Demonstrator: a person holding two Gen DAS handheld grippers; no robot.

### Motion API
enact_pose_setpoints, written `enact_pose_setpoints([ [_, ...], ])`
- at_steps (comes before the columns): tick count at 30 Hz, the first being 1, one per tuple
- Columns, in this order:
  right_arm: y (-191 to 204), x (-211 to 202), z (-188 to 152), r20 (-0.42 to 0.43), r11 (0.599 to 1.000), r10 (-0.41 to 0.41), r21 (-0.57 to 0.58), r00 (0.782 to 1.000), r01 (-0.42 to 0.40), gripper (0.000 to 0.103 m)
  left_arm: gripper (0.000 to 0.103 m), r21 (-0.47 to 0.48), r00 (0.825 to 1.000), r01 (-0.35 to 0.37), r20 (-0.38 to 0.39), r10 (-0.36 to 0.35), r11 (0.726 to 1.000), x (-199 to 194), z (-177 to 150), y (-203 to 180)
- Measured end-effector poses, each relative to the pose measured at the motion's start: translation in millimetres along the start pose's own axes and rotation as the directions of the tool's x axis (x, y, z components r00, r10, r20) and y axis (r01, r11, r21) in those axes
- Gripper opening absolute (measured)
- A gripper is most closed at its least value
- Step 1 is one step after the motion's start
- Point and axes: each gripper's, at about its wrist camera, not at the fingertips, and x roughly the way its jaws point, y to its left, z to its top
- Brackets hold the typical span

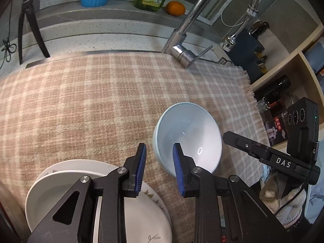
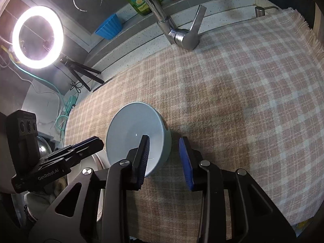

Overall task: Organize plates and bowls
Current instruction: 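Close both grippers on the pale bowl rim and lift it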

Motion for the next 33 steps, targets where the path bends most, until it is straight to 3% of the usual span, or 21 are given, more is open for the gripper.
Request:
enact_pose_setpoints([
  [7, -7.1, 12.2, -0.3, -0.030, 1.000, 0.008, 0.016, 1.000, -0.008, 0.028, 0.020, -0.021, 1.000, 0.001, -0.015, -0.002, 1.000, 10.4, 4.3, 5.0],
  [9, -7.3, 15.9, 0.5, -0.039, 1.000, 0.012, 0.014, 0.999, -0.011, 0.021, 0.019, -0.023, 1.000, 0.002, -0.021, -0.003, 1.000, 12.9, 4.6, 5.5],
  [17, -5.1, 24.9, -0.2, -0.059, 1.000, 0.009, 0.010, 0.998, -0.008, 0.013, 0.013, -0.013, 0.999, 0.015, -0.044, -0.015, 1.000, 20.1, 3.0, 6.4],
  [26, 2.2, 20.8, 0.7, -0.043, 1.000, 0.000, 0.015, 0.999, 0.001, 0.012, 0.013, 0.007, 0.999, 0.022, -0.038, -0.022, 1.000, 14.2, 2.2, 2.5],
  [33, 18.6, 3.4, 4.2, -0.013, 1.000, 0.001, -0.013, 1.000, -0.001, 0.012, 0.013, 0.012, 0.999, 0.043, 0.014, -0.043, 0.999, -13.4, 0.6, -0.3],
])
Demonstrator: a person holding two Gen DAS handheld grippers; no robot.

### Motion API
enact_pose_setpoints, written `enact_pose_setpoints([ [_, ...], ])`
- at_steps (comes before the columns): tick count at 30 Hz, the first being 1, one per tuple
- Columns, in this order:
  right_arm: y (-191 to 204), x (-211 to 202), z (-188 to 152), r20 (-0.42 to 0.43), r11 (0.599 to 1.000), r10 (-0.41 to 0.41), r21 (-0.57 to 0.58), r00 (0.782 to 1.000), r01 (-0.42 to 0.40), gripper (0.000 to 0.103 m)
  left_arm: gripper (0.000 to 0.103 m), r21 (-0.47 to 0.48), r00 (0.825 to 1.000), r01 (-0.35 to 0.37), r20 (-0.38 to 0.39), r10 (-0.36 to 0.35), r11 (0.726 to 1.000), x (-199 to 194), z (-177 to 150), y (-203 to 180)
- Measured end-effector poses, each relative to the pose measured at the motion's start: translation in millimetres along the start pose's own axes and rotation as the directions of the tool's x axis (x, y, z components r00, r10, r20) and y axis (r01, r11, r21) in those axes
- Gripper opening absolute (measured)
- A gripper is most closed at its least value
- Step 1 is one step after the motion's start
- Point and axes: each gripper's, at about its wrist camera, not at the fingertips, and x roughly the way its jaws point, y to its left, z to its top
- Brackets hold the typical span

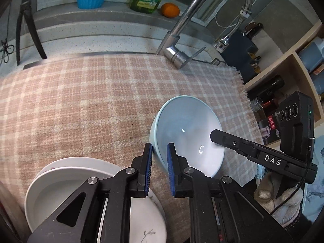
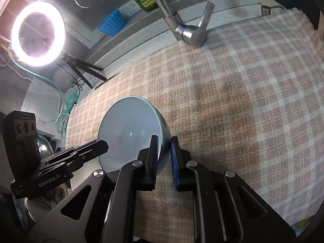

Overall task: Organize plates and bowls
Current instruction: 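Close both grippers on the pale bowl rim and lift it, then carry the pale bowl and lower it into the red-sided bowl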

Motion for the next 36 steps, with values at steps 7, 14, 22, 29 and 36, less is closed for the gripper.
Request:
enact_pose_setpoints([
  [7, 30.5, -14.0, -0.4, 0.019, 0.998, 0.032, -0.046, 0.999, -0.031, 0.012, 0.013, -0.025, 0.998, 0.003, 0.068, -0.002, 1.000, -37.3, -5.7, 8.1],
  [14, 77.5, -14.6, -4.5, 0.016, 0.990, 0.069, -0.125, 0.998, -0.066, 0.012, 0.013, -0.074, 0.990, -0.016, 0.137, 0.026, 0.997, -77.1, -20.3, 27.8],
  [22, 139.1, 0.7, -17.3, -0.030, 0.968, 0.120, -0.220, 0.992, -0.124, 0.012, 0.013, -0.166, 0.976, -0.055, 0.198, 0.088, 0.985, -121.8, -44.0, 66.8],
  [29, 194.6, 22.2, -32.0, -0.087, 0.939, 0.157, -0.295, 0.984, -0.176, 0.012, 0.013, -0.262, 0.961, -0.080, 0.236, 0.144, 0.962, -156.8, -70.9, 103.8],
  [36, 246.7, 46.2, -48.6, -0.140, 0.903, 0.177, -0.370, 0.974, -0.217, 0.012, 0.013, -0.354, 0.951, -0.099, 0.242, 0.193, 0.930, -182.0, -98.8, 143.6],
])
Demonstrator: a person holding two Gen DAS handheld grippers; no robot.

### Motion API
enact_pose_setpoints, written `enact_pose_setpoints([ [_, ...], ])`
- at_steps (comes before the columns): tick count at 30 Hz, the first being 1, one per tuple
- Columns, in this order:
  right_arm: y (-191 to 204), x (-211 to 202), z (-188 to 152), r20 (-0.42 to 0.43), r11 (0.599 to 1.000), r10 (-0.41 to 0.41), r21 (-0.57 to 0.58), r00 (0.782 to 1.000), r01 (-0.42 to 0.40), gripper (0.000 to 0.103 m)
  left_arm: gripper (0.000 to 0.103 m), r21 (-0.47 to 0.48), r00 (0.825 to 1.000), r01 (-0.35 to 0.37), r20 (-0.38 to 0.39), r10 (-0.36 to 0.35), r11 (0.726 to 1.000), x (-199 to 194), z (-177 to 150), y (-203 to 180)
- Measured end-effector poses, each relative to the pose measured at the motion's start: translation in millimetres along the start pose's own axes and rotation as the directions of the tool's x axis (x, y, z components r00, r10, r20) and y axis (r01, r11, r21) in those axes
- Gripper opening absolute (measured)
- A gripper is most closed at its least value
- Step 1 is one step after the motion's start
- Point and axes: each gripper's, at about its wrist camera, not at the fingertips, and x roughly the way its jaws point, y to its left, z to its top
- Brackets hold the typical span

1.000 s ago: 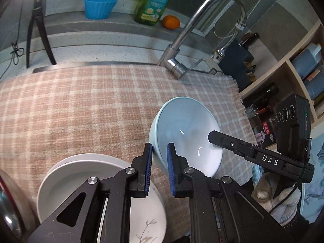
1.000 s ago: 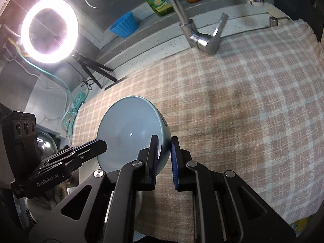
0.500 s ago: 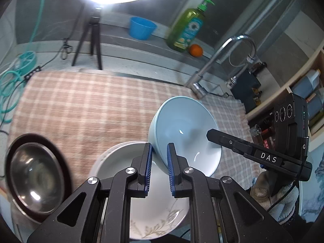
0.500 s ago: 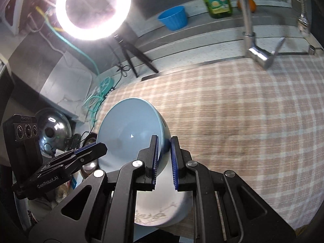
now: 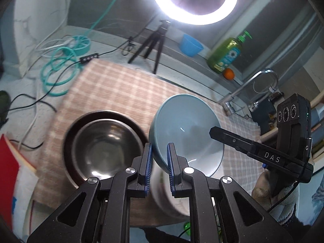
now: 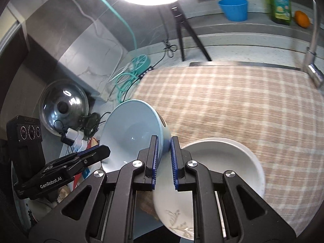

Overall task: Organize plates and bowls
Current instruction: 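Carry the pale bowl and lower it into the red-sided bowl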

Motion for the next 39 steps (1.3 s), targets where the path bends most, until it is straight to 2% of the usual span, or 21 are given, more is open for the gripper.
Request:
enact_pose_setpoints([
  [9, 37.6, 43.7, -2.4, -0.075, 0.997, 0.013, -0.075, 0.997, -0.019, 0.012, 0.013, -0.090, 0.999, -0.039, 0.004, 0.039, 0.995, -14.8, -6.6, 47.8],
  [17, 55.3, 76.2, -7.3, -0.138, 0.994, -0.008, -0.113, 0.990, -0.008, 0.012, 0.013, -0.123, 0.998, -0.058, 0.004, 0.059, 0.991, -19.0, -9.3, 70.5],
  [25, 61.0, 96.4, -12.4, -0.179, 0.990, -0.034, -0.138, 0.983, 0.009, 0.012, 0.013, -0.150, 0.997, -0.070, -0.020, 0.068, 0.986, -12.9, -15.1, 87.1],
  [39, 67.0, 105.6, -10.6, -0.182, 0.978, -0.101, -0.197, 0.978, 0.064, 0.014, 0.013, -0.136, 0.996, -0.081, -0.044, 0.076, 0.987, -2.2, -17.3, 89.4],
])
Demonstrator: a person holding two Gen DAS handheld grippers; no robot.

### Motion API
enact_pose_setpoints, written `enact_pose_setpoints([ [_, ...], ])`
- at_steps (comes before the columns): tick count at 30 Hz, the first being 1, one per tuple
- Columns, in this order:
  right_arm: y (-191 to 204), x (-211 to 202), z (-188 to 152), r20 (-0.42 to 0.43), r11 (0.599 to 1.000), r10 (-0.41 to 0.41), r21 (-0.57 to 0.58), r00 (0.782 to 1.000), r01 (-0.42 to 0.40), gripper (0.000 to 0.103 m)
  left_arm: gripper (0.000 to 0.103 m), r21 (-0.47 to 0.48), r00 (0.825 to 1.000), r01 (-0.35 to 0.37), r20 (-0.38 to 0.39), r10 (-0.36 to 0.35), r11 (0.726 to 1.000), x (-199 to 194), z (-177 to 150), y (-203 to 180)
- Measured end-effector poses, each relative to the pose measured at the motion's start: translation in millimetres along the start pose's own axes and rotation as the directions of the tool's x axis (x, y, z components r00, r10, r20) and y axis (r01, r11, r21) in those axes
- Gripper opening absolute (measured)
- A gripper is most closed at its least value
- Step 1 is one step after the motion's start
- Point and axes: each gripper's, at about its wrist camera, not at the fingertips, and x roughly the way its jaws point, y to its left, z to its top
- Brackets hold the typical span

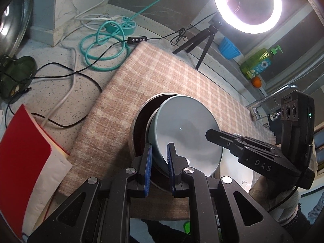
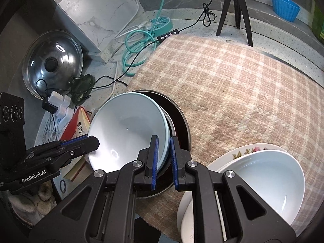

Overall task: Organize plates and bowls
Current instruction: 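Carry the pale bowl and lower it into the red-sided bowl, then open both grippers to release the pale bowl in the nested bowls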

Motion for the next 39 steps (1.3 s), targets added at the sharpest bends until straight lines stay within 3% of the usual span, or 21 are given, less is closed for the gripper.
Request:
enact_pose_setpoints([
  [5, -2.3, 0.2, 0.6, 0.001, 1.000, 0.008, 0.009, 1.000, -0.008, 0.016, 0.013, -0.003, 1.000, -0.008, 0.005, 0.008, 1.000, -0.6, 0.5, 0.8],
  [7, -2.2, -0.4, 0.5, 0.004, 1.000, 0.016, 0.004, 1.000, -0.016, 0.024, 0.013, -0.006, 1.000, -0.012, 0.013, 0.012, 1.000, -3.1, 1.3, 1.9],
  [9, -2.0, -3.6, 0.8, 0.022, 1.000, 0.020, 0.005, 1.000, -0.020, 0.047, 0.017, -0.012, 1.000, -0.012, 0.012, 0.012, 1.000, -5.8, 1.9, 3.9],
  [12, -2.7, -13.5, 1.5, 0.059, 0.998, 0.052, 0.022, 0.997, -0.053, 0.056, 0.031, -0.018, 0.999, -0.018, 0.031, 0.019, 1.000, -13.1, 2.3, 6.6],
  [14, -6.3, -21.3, 2.4, 0.083, 0.996, 0.075, 0.042, 0.994, -0.078, 0.064, 0.033, -0.029, 0.999, -0.018, 0.046, 0.019, 0.999, -18.9, 3.1, 10.7],
  [21, -27.9, -46.8, -3.1, 0.143, 0.989, 0.076, 0.113, 0.987, -0.093, 0.065, 0.033, -0.059, 0.996, -0.030, 0.076, 0.034, 0.998, -29.2, 3.1, 27.4],
  [31, -58.6, -50.9, -30.4, 0.132, 0.970, 0.085, 0.218, 0.988, -0.113, 0.061, 0.034, -0.086, 0.999, -0.015, 0.049, 0.019, 0.996, -19.3, -5.8, 37.9],
  [33, -61.7, -49.0, -32.9, 0.126, 0.968, 0.081, 0.227, 0.989, -0.108, 0.061, 0.043, -0.089, 0.999, -0.019, 0.042, 0.023, 0.996, -18.1, -6.5, 38.4],
  [34, -63.5, -48.1, -33.6, 0.126, 0.967, 0.079, 0.232, 0.989, -0.107, 0.062, 0.048, -0.088, 0.999, -0.022, 0.043, 0.026, 0.996, -18.0, -6.6, 38.9],
  [36, -66.4, -47.4, -34.4, 0.127, 0.965, 0.069, 0.244, 0.990, -0.098, 0.077, 0.049, -0.084, 0.998, -0.035, 0.040, 0.038, 0.996, -18.0, -6.7, 39.4],
  [39, -69.3, -49.1, -32.9, 0.133, 0.965, 0.057, 0.247, 0.990, -0.088, 0.090, 0.063, -0.072, 0.995, -0.083, 0.055, 0.087, 0.994, -21.6, -5.8, 39.2],
])
